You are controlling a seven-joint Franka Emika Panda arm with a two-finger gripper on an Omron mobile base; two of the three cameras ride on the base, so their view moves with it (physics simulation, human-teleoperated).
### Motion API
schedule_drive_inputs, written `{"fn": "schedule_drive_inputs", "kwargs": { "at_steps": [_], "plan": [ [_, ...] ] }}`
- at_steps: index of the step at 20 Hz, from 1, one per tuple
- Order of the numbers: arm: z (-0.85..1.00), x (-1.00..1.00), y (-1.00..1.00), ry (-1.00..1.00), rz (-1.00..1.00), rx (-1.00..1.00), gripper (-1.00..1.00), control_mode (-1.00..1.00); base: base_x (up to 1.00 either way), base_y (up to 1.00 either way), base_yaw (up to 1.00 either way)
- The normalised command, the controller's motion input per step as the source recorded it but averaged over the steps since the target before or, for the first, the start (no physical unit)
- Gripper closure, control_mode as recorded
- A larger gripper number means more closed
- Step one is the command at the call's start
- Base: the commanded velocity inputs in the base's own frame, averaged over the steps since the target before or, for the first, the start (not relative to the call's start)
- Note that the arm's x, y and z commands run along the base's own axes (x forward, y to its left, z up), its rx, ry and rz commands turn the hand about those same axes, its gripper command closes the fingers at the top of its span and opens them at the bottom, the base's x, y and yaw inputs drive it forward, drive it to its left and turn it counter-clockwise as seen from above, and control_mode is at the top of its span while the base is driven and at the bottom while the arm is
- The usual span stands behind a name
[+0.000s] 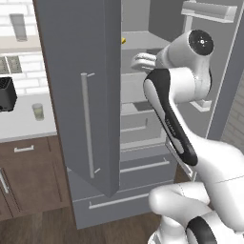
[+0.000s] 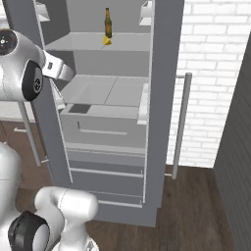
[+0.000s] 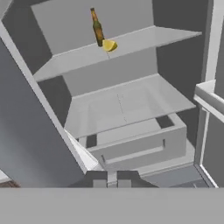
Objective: Grab a lemon wedge from the fridge and one ice cube from the ice bowl, and put them in the glass of lemonade.
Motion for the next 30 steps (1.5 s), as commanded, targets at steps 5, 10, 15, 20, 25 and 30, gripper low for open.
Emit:
{"fn": "schedule_drive_inputs", "kwargs": {
  "at_steps": [5,10,15,20,25,30],
  "plan": [
    [-0.18,0.50,0.00,0.15,0.07,0.24,-1.00,-1.00,0.00,0.00,0.00],
    [-0.28,0.68,0.00,0.04,0.09,0.41,-1.00,-1.00,0.00,0.00,0.00],
    [-0.04,0.39,0.18,0.00,0.11,0.40,-1.00,-1.00,0.00,0.00,0.00],
    [0.00,0.10,0.41,0.12,0.18,0.18,-1.00,-1.00,0.00,0.00,0.00],
    [-0.01,0.00,0.42,0.11,0.21,0.10,-1.00,-1.00,0.00,0.00,0.00],
    [0.00,0.00,0.06,0.05,0.19,0.12,-1.00,-1.00,0.00,0.00,0.00]
  ]
}}
